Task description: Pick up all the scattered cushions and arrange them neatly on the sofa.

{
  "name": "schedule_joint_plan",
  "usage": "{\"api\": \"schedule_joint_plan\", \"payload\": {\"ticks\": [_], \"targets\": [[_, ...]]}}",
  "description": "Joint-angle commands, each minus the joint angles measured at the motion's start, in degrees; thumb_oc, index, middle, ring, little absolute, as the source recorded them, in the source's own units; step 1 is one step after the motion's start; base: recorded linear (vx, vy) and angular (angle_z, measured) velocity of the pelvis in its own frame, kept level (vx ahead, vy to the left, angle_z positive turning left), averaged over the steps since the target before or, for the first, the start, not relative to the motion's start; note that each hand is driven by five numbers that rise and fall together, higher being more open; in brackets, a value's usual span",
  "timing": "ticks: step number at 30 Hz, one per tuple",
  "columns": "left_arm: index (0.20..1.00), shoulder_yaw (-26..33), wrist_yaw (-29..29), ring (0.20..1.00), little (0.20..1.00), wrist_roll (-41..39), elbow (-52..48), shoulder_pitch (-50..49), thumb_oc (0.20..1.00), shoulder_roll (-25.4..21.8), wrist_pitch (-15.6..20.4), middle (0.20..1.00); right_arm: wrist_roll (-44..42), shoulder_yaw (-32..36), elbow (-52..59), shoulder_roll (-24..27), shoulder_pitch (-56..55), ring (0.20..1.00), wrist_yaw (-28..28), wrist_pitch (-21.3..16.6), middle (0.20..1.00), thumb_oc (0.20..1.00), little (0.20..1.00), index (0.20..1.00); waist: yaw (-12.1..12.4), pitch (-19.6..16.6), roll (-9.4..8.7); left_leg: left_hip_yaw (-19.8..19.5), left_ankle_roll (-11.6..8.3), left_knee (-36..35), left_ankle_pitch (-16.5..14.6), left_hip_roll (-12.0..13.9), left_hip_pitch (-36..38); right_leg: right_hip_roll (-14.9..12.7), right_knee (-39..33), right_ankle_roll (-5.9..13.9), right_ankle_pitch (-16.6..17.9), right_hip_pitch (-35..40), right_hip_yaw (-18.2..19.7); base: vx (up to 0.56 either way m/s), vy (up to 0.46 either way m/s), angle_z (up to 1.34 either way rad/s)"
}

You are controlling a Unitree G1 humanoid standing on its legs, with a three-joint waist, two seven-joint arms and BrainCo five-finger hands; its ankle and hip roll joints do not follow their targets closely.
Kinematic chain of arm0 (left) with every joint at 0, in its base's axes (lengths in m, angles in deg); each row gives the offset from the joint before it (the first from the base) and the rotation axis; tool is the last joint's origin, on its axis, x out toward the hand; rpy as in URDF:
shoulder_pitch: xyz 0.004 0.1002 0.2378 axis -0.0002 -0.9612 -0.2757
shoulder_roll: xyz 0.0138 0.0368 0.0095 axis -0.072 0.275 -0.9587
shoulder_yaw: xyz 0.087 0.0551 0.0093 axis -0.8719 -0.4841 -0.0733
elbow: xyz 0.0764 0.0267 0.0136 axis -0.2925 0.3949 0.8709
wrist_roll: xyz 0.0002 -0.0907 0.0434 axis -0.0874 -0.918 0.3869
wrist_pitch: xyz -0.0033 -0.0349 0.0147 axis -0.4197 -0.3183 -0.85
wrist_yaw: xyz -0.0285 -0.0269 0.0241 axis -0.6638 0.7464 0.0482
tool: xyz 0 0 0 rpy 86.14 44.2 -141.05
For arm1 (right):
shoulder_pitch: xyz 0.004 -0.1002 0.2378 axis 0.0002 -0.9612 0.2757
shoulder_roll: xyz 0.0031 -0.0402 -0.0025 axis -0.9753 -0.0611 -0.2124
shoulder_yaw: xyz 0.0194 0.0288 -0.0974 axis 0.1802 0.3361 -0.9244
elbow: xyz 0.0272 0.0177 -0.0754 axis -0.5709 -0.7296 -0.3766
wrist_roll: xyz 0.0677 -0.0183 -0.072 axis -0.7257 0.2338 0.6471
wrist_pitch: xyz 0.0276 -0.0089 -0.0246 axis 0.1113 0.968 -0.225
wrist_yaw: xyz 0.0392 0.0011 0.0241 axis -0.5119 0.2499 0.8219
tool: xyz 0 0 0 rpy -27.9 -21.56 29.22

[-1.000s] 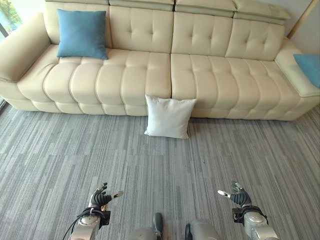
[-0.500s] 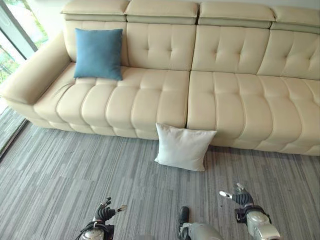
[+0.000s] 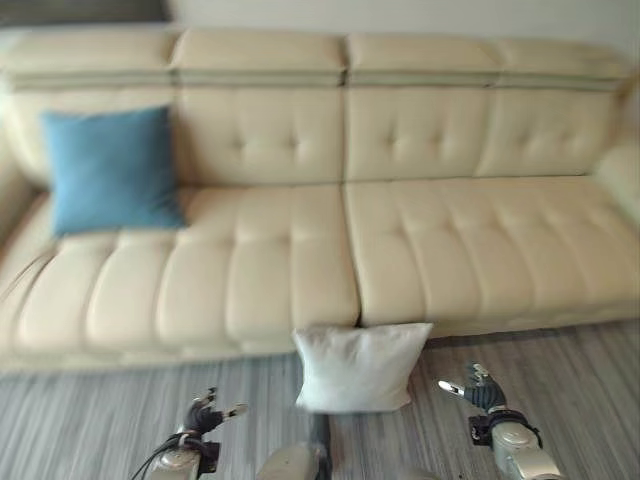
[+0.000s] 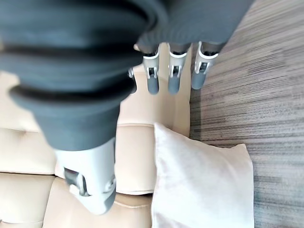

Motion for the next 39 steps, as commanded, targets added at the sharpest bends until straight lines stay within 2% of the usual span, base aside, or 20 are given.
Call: {"api": "schedule_joint_plan", "payload": {"ticks": [1, 7, 11, 15, 18, 20, 21, 23, 24, 25, 27, 28, 30, 31, 32, 34, 36, 37, 38, 39], "targets": [[1.000, 0.2, 1.0, 1.000, 1.000, 0.1, -0.6, -2.5, 1.000, -0.2, 0.8, 1.000, 1.0, 0.4, -1.4, 2.5, 4.7, 1.000, -0.2, -1.4, 1.000, 1.000, 1.000, 1.000, 1.6, 0.0, 0.19, -2.8, -4.80, 5.5, -7.7, 3.7, 0.2, -1.1, -17.8, -0.14, 10.4, 3.1, -2.9, 0.09, -0.054, 0.29], [1.000, 0.4, 1.1, 1.000, 1.000, 0.7, 0.7, -3.0, 1.000, 0.3, 1.2, 1.000, 1.2, 0.8, -1.5, 3.4, 4.1, 1.000, -0.3, -1.4, 1.000, 1.000, 1.000, 1.000, 1.1, -1.1, -0.65, -3.2, -5.60, 4.9, -8.4, 3.1, 2.4, -0.6, -24.0, 0.55, 11.7, 6.5, -1.7, 0.08, -0.095, 0.35], [1.000, 0.4, 0.6, 1.000, 1.000, 1.0, 0.7, -3.8, 1.000, 0.4, 1.0, 1.000, 1.6, 0.9, -1.1, 4.0, 3.6, 1.000, 0.0, -1.3, 1.000, 1.000, 1.000, 1.000, 1.1, -2.3, -0.59, -3.6, -6.16, 3.6, -8.3, 3.4, 4.1, 0.4, -25.8, 0.06, 11.2, 9.1, -2.1, 0.07, -0.096, -0.03], [1.000, -0.1, 0.1, 1.000, 1.000, 1.2, 1.0, -4.1, 1.000, 1.2, 0.5, 1.000, 1.6, 1.1, -0.9, 4.1, 2.5, 1.000, 0.5, -1.2, 1.000, 1.000, 1.000, 1.000, 0.8, -3.2, 0.03, -4.5, -7.08, 0.6, -6.8, 3.8, 6.1, 1.9, -28.6, -0.58, 10.6, 11.7, -2.5, 0.05, -0.126, 0.02], [1.000, -0.5, -0.1, 1.000, 1.000, 0.8, 0.8, -4.4, 1.000, 1.8, 0.3, 1.000, 1.8, 1.2, -1.2, 4.0, 2.3, 1.000, 0.3, -1.0, 1.000, 1.000, 1.000, 1.000, 0.7, -3.1, 0.20, -4.8, -7.10, 0.2, -6.7, 4.1, 6.2, 2.1, -28.0, -0.61, 10.3, 11.4, -2.7, -0.02, -0.031, -0.03], [1.000, -0.6, 0.1, 1.000, 1.000, 0.3, 0.4, -4.4, 1.000, 1.9, 0.1, 1.000, 2.4, 1.0, -1.3, 4.0, 2.6, 1.000, 0.2, -0.7, 1.000, 1.000, 1.000, 1.000, 0.7, -2.3, 0.58, -5.0, -6.75, 0.3, -6.9, 4.5, 6.0, 1.7, -23.6, -0.40, 10.1, 8.7, -2.9, -0.10, -0.015, -0.09], [1.000, -0.5, 0.2, 1.000, 1.000, -0.1, 0.3, -4.0, 1.000, 1.7, -0.1, 1.000, 3.1, 0.7, -1.3, 4.3, 3.2, 1.000, 0.0, -0.6, 1.000, 1.000, 1.000, 1.000, 0.7, -1.1, 0.81, -4.9, -6.34, 0.8, -7.1, 4.7, 5.4, 1.3, -18.9, 0.10, 10.4, 5.2, -2.5, -0.19, -0.032, -0.22], [1.000, -0.6, 1.0, 1.000, 1.000, -0.5, 1.3, -2.3, 1.000, 1.0, 0.1, 1.000, 3.9, -0.1, -1.7, 4.6, 4.7, 1.000, -0.4, -0.1, 1.000, 1.000, 1.000, 1.000, -0.1, 0.9, 0.91, -4.9, -6.01, 2.7, -7.4, 5.4, 3.3, 1.6, -12.3, 1.50, 11.4, -0.1, 0.6, -0.19, -0.088, -0.38], [1.000, -0.6, 1.2, 1.000, 1.000, -0.7, 1.5, -1.6, 1.000, 0.8, 0.2, 1.000, 3.9, -0.3, -2.0, 4.8, 5.4, 1.000, -0.5, 0.0, 1.000, 1.000, 1.000, 1.000, 0.0, 1.3, 0.98, -4.6, -6.05, 3.6, -7.6, 5.6, 2.4, 1.2, -12.2, 1.38, 11.2, -1.3, 1.5, -0.12, -0.181, -0.28], [1.000, -0.4, 2.2, 1.000, 1.000, -0.7, 3.4, 0.0, 1.000, 0.0, 0.0, 1.000, 4.6, -1.1, -3.2, 5.7, 7.2, 1.000, -1.6, -0.5, 1.000, 1.000, 1.000, 1.000, 0.5, 2.1, 0.98, -4.2, -6.61, 4.1, -7.7, 6.1, 1.3, -0.2, -15.4, 0.67, 10.7, -0.9, 0.7, -0.06, -0.222, -0.04], [1.000, -0.7, 2.4, 1.000, 1.000, -0.8, 3.6, 0.8, 1.000, -0.6, 0.2, 1.000, 3.5, -0.5, -3.9, 5.5, 7.2, 1.000, -1.5, -0.1, 1.000, 1.000, 1.000, 1.000, 0.0, 1.7, 0.28, -5.1, -6.92, 5.2, -7.5, 6.0, -0.3, 0.2, -17.3, 0.16, 10.6, 0.1, 1.6, -0.02, -0.230, 0.00], [1.000, -0.5, 2.6, 1.000, 1.000, -2.5, 1.9, 0.9, 1.000, -0.7, 0.8, 1.000, 3.3, -0.8, -4.3, 6.4, 7.8, 1.000, -1.8, 0.1, 1.000, 1.000, 1.000, 1.000, 0.5, 2.1, -0.52, -5.5, -8.14, 7.1, -7.2, 7.2, -2.3, 0.6, -18.7, -0.55, 9.8, -0.8, 1.6, -0.07, -0.289, 0.08], [1.000, -1.0, 2.9, 1.000, 1.000, -4.1, 1.4, 2.2, 1.000, -0.6, 1.0, 1.000, 2.8, -1.0, -3.9, 7.9, 8.8, 1.000, -2.7, -0.1, 1.000, 1.000, 1.000, 1.000, 0.6, 3.2, -0.63, -6.5, -9.42, 8.0, -6.0, 8.9, -5.3, 1.5, -19.4, -1.55, 10.0, -2.3, 0.1, -0.10, -0.287, 0.12], [1.000, -1.0, 2.9, 1.000, 1.000, -4.1, 1.4, 2.3, 1.000, -0.5, 1.0, 1.000, 2.8, -1.0, -3.9, 7.9, 8.8, 1.000, -2.7, -0.2, 1.000, 1.000, 1.000, 1.000, 0.5, 3.1, -0.57, -6.6, -9.44, 8.1, -6.0, 8.9, -5.5, 1.5, -19.5, -1.58, 10.1, -2.4, 0.0, -0.12, -0.229, 0.16], [1.000, -1.7, 3.7, 1.000, 1.000, -5.4, 1.6, 4.4, 1.000, -0.2, 1.4, 1.000, 2.1, -1.0, -4.1, 9.3, 10.1, 1.000, -3.7, -0.4, 1.000, 1.000, 1.000, 1.000, 0.6, 4.9, -0.26, -7.0, -10.20, 8.4, -4.8, 9.7, -7.5, 1.4, -19.4, -2.06, 9.8, -3.5, -2.4, -0.15, -0.190, 0.31], [1.000, -3.3, 4.7, 1.000, 1.000, -6.7, 1.8, 7.4, 1.000, 0.0, 2.1, 1.000, 0.9, -1.3, -5.1, 10.3, 12.4, 1.000, -4.8, -0.4, 1.000, 1.000, 1.000, 1.000, 0.1, 7.0, -0.04, -7.1, -10.70, 10.2, -3.8, 10.3, -10.9, 1.0, -18.1, -3.12, 9.2, -5.8, -3.9, -0.18, -0.164, 0.34], [1.000, -4.4, 5.4, 1.000, 1.000, -7.4, 1.8, 9.7, 1.000, 0.2, 2.5, 1.000, 0.3, -2.1, -6.2, 10.8, 14.6, 1.000, -5.6, -0.6, 1.000, 1.000, 1.000, 1.000, 0.0, 7.9, 0.01, -8.1, -10.11, 12.0, -4.6, 8.5, -13.7, 1.3, -17.4, -3.54, 9.1, -8.2, -4.3, -0.09, -0.089, 0.51], [1.000, -4.4, 5.4, 1.000, 1.000, -7.4, 1.9, 9.8, 1.000, 0.2, 2.5, 1.000, 0.3, -2.1, -6.2, 10.8, 14.6, 1.000, -5.6, -0.6, 1.000, 1.000, 1.000, 1.000, 0.0, 7.8, 0.02, -8.1, -10.11, 12.1, -4.6, 8.5, -13.8, 1.3, -17.3, -3.54, 9.1, -8.3, -4.3, -0.03, -0.107, 0.32], [1.000, -5.1, 6.3, 1.000, 1.000, -8.5, 2.3, 12.1, 1.000, 0.3, 2.8, 1.000, -0.2, -3.1, -7.9, 10.8, 17.4, 1.000, -6.5, -0.8, 1.000, 1.000, 1.000, 1.000, -0.3, 9.0, -0.04, -8.1, -10.04, 15.0, -6.9, 7.2, -16.5, 1.7, -15.2, -3.44, 7.9, -11.2, -3.8, 0.00, -0.061, 0.18], [1.000, -5.1, 6.3, 1.000, 1.000, -8.5, 2.3, 12.1, 1.000, 0.3, 2.8, 1.000, -0.2, -3.1, -7.9, 10.8, 17.4, 1.000, -6.5, -0.8, 1.000, 1.000, 1.000, 1.000, -0.3, 9.0, -0.04, -8.1, -10.04, 15.0, -6.9, 7.2, -16.5, 1.7, -15.2, -3.44, 7.9, -11.2, -3.8, -0.04, -0.051, 0.20]]}}
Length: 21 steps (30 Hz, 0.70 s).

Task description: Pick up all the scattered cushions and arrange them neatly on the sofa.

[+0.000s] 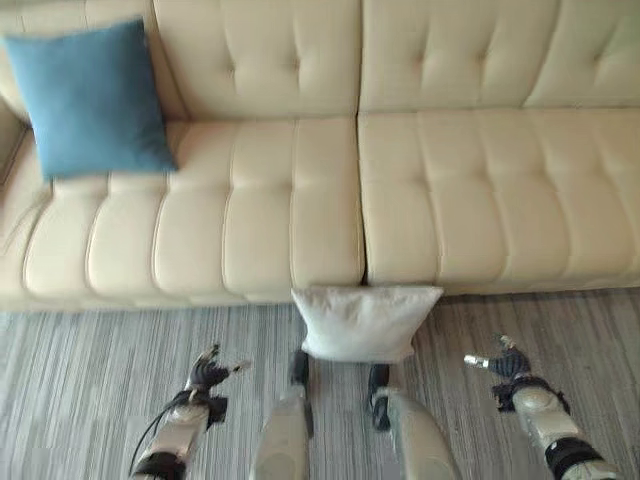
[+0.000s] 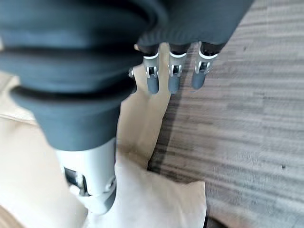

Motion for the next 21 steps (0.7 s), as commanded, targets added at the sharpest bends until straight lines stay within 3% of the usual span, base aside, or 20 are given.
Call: {"api": "schedule_joint_plan", "payload": {"ticks": [1, 2, 3, 7, 9, 10, 11, 21], "targets": [[1.000, 0.4, 2.8, 1.000, 1.000, -2.6, 0.2, 0.1, 1.000, -1.0, 3.0, 1.000, -2.4, -4.3, -0.7, 0.8, 0.5, 1.000, -2.7, -1.4, 1.000, 1.000, 1.000, 1.000, -0.5, -3.8, 0.33, -0.5, -0.01, 3.2, -4.7, -0.8, -1.0, 0.3, -3.5, 6.31, -1.5, 2.3, 2.6, -0.04, 0.010, 0.11], [1.000, 0.4, 2.8, 1.000, 1.000, -2.6, 0.3, 0.2, 1.000, -1.0, 3.0, 1.000, -2.4, -4.3, -0.7, 0.8, 0.6, 1.000, -2.7, -1.4, 1.000, 1.000, 1.000, 1.000, -0.4, -3.9, 0.30, -0.4, 0.00, 3.3, -4.7, -0.8, -1.1, 0.3, -3.5, 6.31, -1.5, 2.2, 2.7, -0.12, 0.003, -0.06], [1.000, -0.8, 4.4, 1.000, 1.000, -3.7, 0.5, 3.5, 1.000, -1.9, 3.8, 1.000, -3.0, -6.0, -1.8, 0.5, 4.7, 1.000, -4.2, -1.9, 1.000, 1.000, 1.000, 1.000, 0.1, -2.8, -0.37, -2.2, 0.15, 6.3, -5.0, -1.8, -6.3, 0.5, -2.0, 6.23, -1.3, -1.9, 3.7, -0.08, -0.006, -0.22], [1.000, -2.3, 6.2, 1.000, 1.000, -4.0, 1.0, 9.4, 1.000, -4.0, 4.2, 1.000, -4.8, -7.3, -2.8, 0.9, 11.1, 1.000, -6.2, -2.0, 1.000, 1.000, 1.000, 1.000, -0.5, -1.7, -0.77, -1.8, 0.53, 11.5, -5.8, -1.2, -14.5, 0.3, 2.9, 5.77, -2.4, -9.7, 4.5, -0.10, 0.007, -0.29], [1.000, -3.2, 8.6, 1.000, 1.000, -4.1, 0.7, 16.7, 1.000, -6.2, 4.4, 1.000, -6.8, -8.1, -3.7, 1.3, 18.6, 1.000, -8.7, -2.6, 1.000, 1.000, 1.000, 1.000, -0.7, -0.6, -0.64, -1.7, 1.45, 18.9, -7.5, -0.7, -24.4, -0.5, 10.0, 5.12, -3.9, -19.0, 5.7, -0.13, 0.041, -0.07], [1.000, -3.2, 8.6, 1.000, 1.000, -4.1, 0.8, 16.8, 1.000, -6.2, 4.5, 1.000, -6.8, -8.1, -3.8, 1.3, 18.8, 1.000, -8.7, -2.6, 1.000, 1.000, 1.000, 1.000, -0.7, -0.9, -0.62, -1.7, 1.46, 19.3, -7.7, -0.7, -25.0, -0.5, 10.3, 5.12, -4.0, -19.5, 5.7, -0.08, 0.097, -0.05], [1.000, -4.4, 10.8, 1.000, 1.000, -3.4, 2.2, 22.6, 1.000, -7.2, 3.8, 1.000, -8.2, -8.9, -3.6, 0.2, 24.8, 1.000, -10.9, -3.3, 1.000, 1.000, 1.000, 1.000, -0.9, -0.4, -0.11, -1.9, 2.45, 26.5, -10.1, -0.8, -33.7, -0.7, 17.6, 4.56, -5.8, -28.1, 7.0, -0.02, 0.083, -0.02], [1.000, -11.1, 14.6, 1.000, 1.000, -2.8, 7.2, 38.3, 1.000, -5.8, 2.4, 1.000, -10.4, -14.3, -5.0, -6.7, 39.0, 1.000, -14.5, -4.3, 1.000, 1.000, 1.000, 1.000, -1.4, -0.4, 1.07, -3.0, 4.16, 42.6, -16.0, -1.7, -50.7, -1.2, 32.0, 3.18, -11.0, -44.2, 8.1, 0.04, 0.028, -0.02]]}}
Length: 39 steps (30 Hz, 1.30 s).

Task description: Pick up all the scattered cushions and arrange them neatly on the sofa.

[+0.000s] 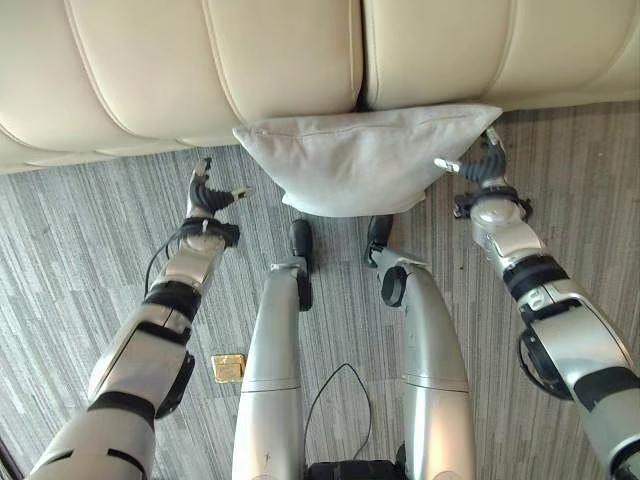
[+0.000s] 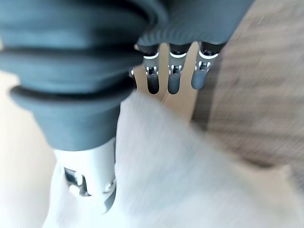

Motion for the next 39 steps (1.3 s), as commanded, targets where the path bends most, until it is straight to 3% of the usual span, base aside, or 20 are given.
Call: {"api": "schedule_joint_plan", "payload": {"ticks": [1, 2, 3, 4, 13, 18, 19, 21, 24, 25, 27, 31, 33, 34, 36, 39], "targets": [[1.000, 1.3, 2.4, 1.000, 1.000, -1.0, -0.7, -3.8, 1.000, 2.4, 1.2, 1.000, -1.5, -3.7, 0.3, -2.9, -5.2, 1.000, -1.4, -2.6, 1.000, 1.000, 1.000, 1.000, -0.1, -8.9, 2.03, -1.5, -0.65, -0.9, -3.6, -0.3, 0.3, 0.7, 0.3, 5.47, -8.8, 4.3, 3.3, 0.06, -0.010, 0.02], [1.000, 0.6, 2.9, 1.000, 1.000, -2.0, -0.8, -1.6, 1.000, 3.2, 1.4, 1.000, -1.9, -4.6, 0.4, -3.9, -3.9, 0.344, -1.6, -2.8, 0.344, 0.344, 0.344, 0.344, -0.1, -9.0, 2.08, -1.9, -0.50, 0.0, -4.0, -0.5, -1.0, 0.7, 1.2, 5.30, -9.2, 3.0, 3.3, 0.06, -0.016, -0.03], [0.733, 0.4, 3.1, 0.733, 0.733, -2.6, -1.6, -0.5, 0.733, 3.6, 1.7, 0.733, -2.2, -4.8, 0.9, -4.5, -3.0, 0.200, -1.7, -3.0, 0.200, 0.200, 0.200, 0.200, 0.0, -9.1, 2.12, -2.1, -0.47, 0.4, -4.2, -0.6, -1.6, 0.6, 1.7, 5.13, -9.5, 2.3, 3.3, 0.06, -0.044, 0.00], [0.200, 0.5, 4.3, 0.200, 0.200, -3.8, -4.9, 0.5, 0.200, 5.1, 2.7, 0.200, -3.6, -4.3, 3.5, -6.7, -2.9, 0.200, -2.2, -4.3, 0.200, 0.200, 0.200, 0.200, -0.1, -9.2, 2.08, -2.3, -0.47, 0.9, -4.5, -0.9, -2.5, 0.7, 2.2, 5.02, -9.7, 1.6, 3.1, 0.05, -0.045, 0.03], [0.200, 2.0, 4.4, 0.200, 0.200, -6.4, -14.6, -1.1, 0.200, 6.7, 6.4, 0.200, -4.5, -4.1, 11.7, -8.7, -8.6, 0.200, 1.1, -8.6, 0.200, 0.200, 0.200, 0.200, -1.2, -11.7, 1.38, -2.8, -1.34, -2.6, -3.5, -1.1, -0.4, 1.7, -0.8, 5.23, -8.1, 3.1, 2.4, 0.01, -0.017, 0.03], [0.200, 3.7, 3.6, 0.200, 0.200, -5.9, -23.0, -6.4, 0.200, 8.5, 7.5, 0.200, -3.4, -3.1, 18.5, -7.0, -13.3, 0.200, 3.6, -8.8, 0.200, 0.200, 0.200, 0.200, -1.6, -12.4, 1.39, -3.0, -2.33, -11.8, -0.9, -0.4, 7.5, 2.1, -8.4, 6.52, -5.3, 10.5, 1.8, -0.07, -0.021, -0.01], [0.200, 4.6, 2.8, 0.200, 0.200, -5.2, -27.1, -10.2, 0.200, 9.6, 7.9, 0.200, -3.1, -1.9, 23.2, -6.6, -16.7, 0.200, 4.7, -9.5, 0.200, 0.200, 0.200, 0.200, -1.7, -12.8, 1.42, -2.9, -2.73, -16.5, 0.2, -0.6, 12.5, 2.0, -12.5, 7.13, -4.3, 14.8, 1.7, 0.00, 0.000, 0.00], [0.200, 4.9, 2.7, 0.200, 0.200, -4.7, -28.9, -12.3, 0.200, 10.1, 7.9, 0.200, -2.9, -1.4, 25.3, -6.7, -18.9, 0.200, 5.2, -9.7, 0.200, 0.200, 0.200, 0.200, -1.8, -12.6, 1.44, -2.8, -2.88, -19.2, 0.8, -0.6, 15.8, 1.9, -14.9, 7.36, -3.7, 17.9, 1.4, -0.01, -0.019, 0.04], [0.200, 6.6, 1.0, 0.200, 0.200, -2.8, -37.0, -22.4, 0.200, 12.1, 8.4, 0.200, -0.6, 0.6, 35.4, -6.4, -29.3, 0.200, 7.4, -10.5, 0.200, 0.200, 0.200, 0.200, -1.7, -13.4, 1.33, -2.7, -3.64, -28.7, 2.7, -1.1, 28.6, 2.2, -23.4, 8.25, -1.8, 29.6, 0.9, 0.08, -0.050, 0.03], [0.200, 7.2, -0.3, 0.200, 0.200, -2.9, -41.7, -28.6, 0.200, 12.9, 8.6, 0.200, -0.1, 1.6, 41.2, -6.1, -35.9, 0.200, 9.1, -10.7, 0.200, 0.200, 0.200, 0.200, -1.7, -13.7, 1.06, -2.5, -3.88, -34.2, 5.8, -1.3, 35.8, 2.0, -29.4, 8.25, 1.1, 37.1, -0.2, 0.25, -0.113, 0.00], [0.200, 8.6, -5.3, 0.200, 0.200, -0.9, -49.8, -44.9, 0.200, 11.4, 8.2, 0.200, 4.5, 4.3, 52.0, -3.0, -51.1, 0.200, 13.6, -9.9, 0.200, 0.200, 0.200, 0.200, -1.5, -16.8, 0.72, -2.3, -4.66, -44.5, 7.9, -0.7, 54.8, 3.0, -39.1, 8.85, 1.8, 56.1, -1.0, 0.49, -0.138, 0.09], [0.200, 12.1, -8.3, 0.200, 0.200, -1.5, -53.8, -56.0, 0.200, 9.6, 7.2, 0.200, 3.8, 7.1, 56.5, -1.6, -63.2, 0.200, 17.9, -8.8, 0.200, 0.200, 0.200, 0.200, -1.7, -23.1, 0.38, -0.4, -6.10, -48.9, 9.4, 1.4, 67.6, 5.1, -47.1, 8.72, 0.9, 71.1, -1.8, 0.40, -0.152, 0.10], [0.200, 12.7, -8.6, 0.200, 0.200, -1.8, -54.1, -56.6, 0.200, 9.4, 7.0, 0.200, 3.4, 7.8, 56.8, -1.2, -64.1, 0.200, 18.0, -8.6, 0.200, 0.200, 0.200, 0.200, -1.4, -23.0, 0.08, -0.5, -6.90, -45.7, 11.4, 2.0, 66.5, 5.5, -47.6, 7.93, 0.3, 73.4, -2.1, 0.16, -0.151, 0.04], [0.200, 12.7, -8.9, 0.200, 0.200, -1.9, -54.3, -56.8, 0.200, 9.4, 7.1, 0.200, 2.9, 8.7, 57.2, -0.8, -64.6, 0.200, 17.8, -8.7, 0.200, 0.200, 0.200, 0.200, -1.3, -22.8, -0.35, -0.2, -6.74, -40.1, 12.5, 2.2, 64.5, 5.3, -47.9, 7.25, -0.1, 74.5, -2.6, 0.04, -0.086, 0.22], [0.200, 12.7, -9.1, 0.200, 0.200, -1.7, -54.2, -57.0, 0.200, 9.5, 7.0, 0.200, 2.6, 9.1, 57.4, -0.6, -65.0, 0.200, 17.9, -8.6, 0.200, 0.200, 0.200, 0.200, -1.4, -23.0, -0.48, 0.4, -6.49, -37.6, 12.7, 2.5, 63.2, 5.2, -47.9, 6.98, -0.3, 74.9, -3.1, 0.05, -0.065, 0.27], [0.200, 13.1, -9.9, 0.200, 0.200, -1.0, -54.5, -58.5, 0.200, 9.6, 6.5, 0.200, 3.2, 10.0, 58.0, -0.4, -65.6, 0.200, 17.6, -8.0, 0.200, 0.200, 0.200, 0.200, -0.8, -24.3, -0.82, 4.3, -4.51, -39.0, 9.0, 0.7, 59.7, 4.7, -48.9, 7.43, -0.7, 76.0, -3.3, 0.15, -0.036, 0.20]]}}
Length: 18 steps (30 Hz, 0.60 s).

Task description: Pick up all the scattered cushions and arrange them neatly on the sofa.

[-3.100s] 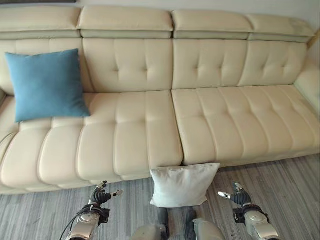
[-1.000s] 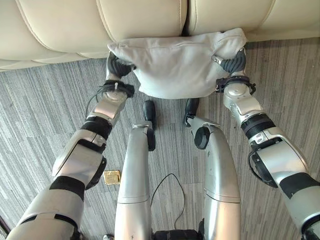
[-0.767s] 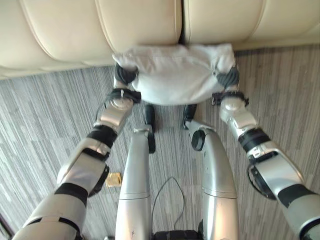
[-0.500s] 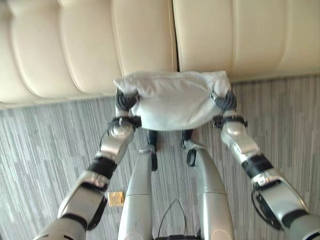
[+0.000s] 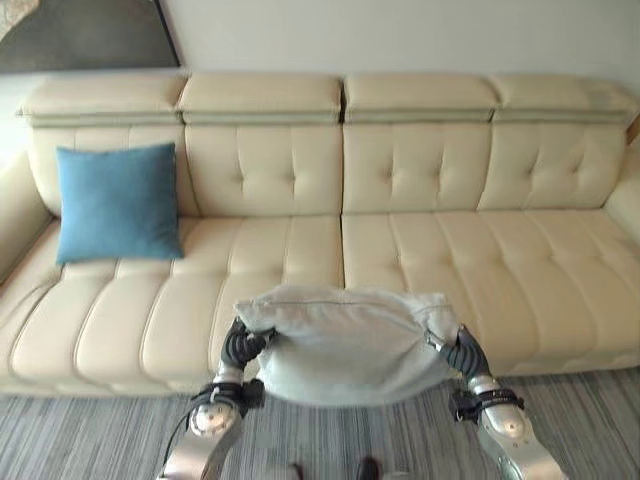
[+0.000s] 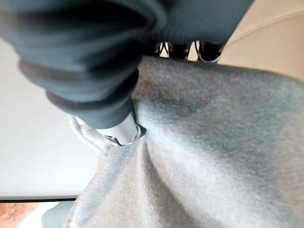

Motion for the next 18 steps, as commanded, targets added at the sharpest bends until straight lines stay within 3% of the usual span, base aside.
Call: {"api": "schedule_joint_plan", "payload": {"ticks": [1, 4, 5, 6, 8, 11, 12, 13, 14, 15, 18], "targets": [[0.200, 3.2, -1.6, 0.200, 0.200, 1.4, -4.4, 4.5, 0.200, -0.4, 3.6, 0.200, -1.5, 3.0, 7.6, 1.1, 4.9, 0.200, 0.2, -4.0, 0.200, 0.200, 0.200, 0.200, -0.7, 1.6, -0.84, 4.6, 0.89, -7.3, 0.9, 0.2, -1.3, -0.1, -5.6, 5.43, -1.0, 6.8, 0.6, 0.15, 0.017, 0.14], [0.200, 3.9, -2.4, 0.200, 0.200, 2.3, -4.7, 3.0, 0.200, -0.7, 2.7, 0.200, -1.8, 3.4, 7.9, 0.3, 4.8, 0.200, -0.5, -3.9, 0.200, 0.200, 0.200, 0.200, 0.7, 0.9, -0.25, 8.7, 0.86, -11.4, 4.3, -2.0, -5.0, 1.9, -7.5, 5.87, -1.3, 9.4, 1.7, 0.16, 0.026, 0.06], [0.200, 3.9, -2.4, 0.200, 0.200, 2.3, -4.8, 2.9, 0.200, -0.7, 2.7, 0.200, -1.8, 3.3, 7.9, 0.3, 4.7, 0.200, -0.5, -3.9, 0.200, 0.200, 0.200, 0.200, 0.8, 1.1, -0.45, 8.9, 0.88, -11.5, 4.1, -2.1, -4.6, 1.7, -7.6, 5.95, -1.5, 9.7, 1.9, 0.20, 0.036, -0.22], [0.200, 4.4, -2.6, 0.200, 0.200, 2.4, -5.0, 2.2, 0.200, -0.6, 2.6, 0.200, -1.8, 3.4, 7.8, -0.3, 5.0, 0.200, -1.0, -3.7, 0.200, 0.200, 0.200, 0.200, 2.0, 0.9, 0.12, 9.4, 0.11, -13.8, 6.9, -2.7, -6.8, 3.3, -8.1, 5.98, -1.7, 11.0, 3.3, 0.31, 0.097, -0.35], [0.200, 5.4, -3.3, 0.200, 0.200, 2.8, -5.6, 0.1, 0.200, -0.9, 2.7, 0.200, -1.1, 2.9, 8.1, -0.8, 5.0, 0.200, -0.2, -3.6, 0.200, 0.200, 0.200, 0.200, 3.6, 0.1, 0.08, 7.8, 1.57, -17.5, 7.1, -3.2, -4.2, 3.7, -8.5, 6.55, -2.7, 13.7, 5.3, 0.44, 0.167, -0.79], [0.200, 6.3, -3.8, 0.200, 0.200, 2.8, -6.3, -1.3, 0.200, -2.0, 2.6, 0.200, -0.4, 2.0, 7.9, -1.6, 5.2, 0.200, 1.4, -3.3, 0.200, 0.200, 0.200, 0.200, 4.3, -0.7, -0.82, 8.6, 3.41, -17.6, 4.9, -3.2, -0.7, 0.6, -5.8, 8.43, -4.1, 14.5, 6.5, 0.31, 0.209, -0.97], [0.200, 6.7, -3.9, 0.200, 0.200, 2.4, -6.7, -1.2, 0.200, -2.3, 2.6, 0.200, -0.2, 1.6, 8.1, -2.2, 5.7, 0.200, 2.2, -3.2, 0.200, 0.200, 0.200, 0.200, 5.2, -0.8, -0.89, 9.3, 4.23, -17.9, 3.8, -2.9, 0.5, -1.0, -2.3, 9.88, -3.0, 13.2, 6.5, 0.15, 0.170, -0.82], [0.200, 6.7, -3.9, 0.200, 0.200, 2.4, -6.7, -1.2, 0.200, -2.3, 2.6, 0.200, -0.2, 1.6, 8.1, -2.2, 5.8, 0.200, 2.2, -3.2, 0.200, 0.200, 0.200, 0.200, 5.4, -0.9, -0.77, 9.4, 4.19, -18.0, 4.0, -2.7, 0.3, -0.8, -2.3, 9.81, -2.8, 12.9, 6.7, 0.11, 0.116, -0.99], [0.200, 6.8, -3.8, 0.200, 0.200, 2.3, -6.4, -0.7, 0.200, -2.7, 2.6, 0.200, 0.0, 1.4, 8.1, -2.2, 6.5, 0.200, 2.6, -3.5, 0.200, 0.200, 0.200, 0.200, 5.2, -0.7, -0.52, 9.4, 4.83, -18.2, 3.2, -2.5, 1.3, -1.6, 2.0, 10.91, -1.3, 10.9, 6.8, 0.11, 0.029, -0.75], [0.200, 6.5, -3.6, 0.200, 0.200, 2.4, -5.7, 0.7, 0.200, -2.9, 3.0, 0.200, 0.8, 0.3, 7.8, -2.2, 9.1, 0.200, 2.6, -3.4, 0.200, 0.200, 0.200, 0.200, 4.7, 0.0, 1.04, 8.5, 5.01, -20.3, 2.1, -2.0, 4.3, -3.2, 1.9, 10.58, 0.3, 4.0, 5.3, 0.12, 0.030, -0.23], [0.200, 6.0, -3.7, 0.200, 0.200, 2.4, -5.8, 1.0, 0.200, -3.0, 3.2, 0.200, 0.9, -0.1, 7.9, -1.8, 10.1, 0.200, 3.0, -3.4, 0.200, 0.200, 0.200, 0.200, 3.7, 0.8, 1.95, 7.5, 4.77, -21.4, 1.9, -1.8, 6.0, -3.8, 0.2, 10.48, 2.3, -0.2, 4.7, 0.07, -0.022, -0.44]]}}
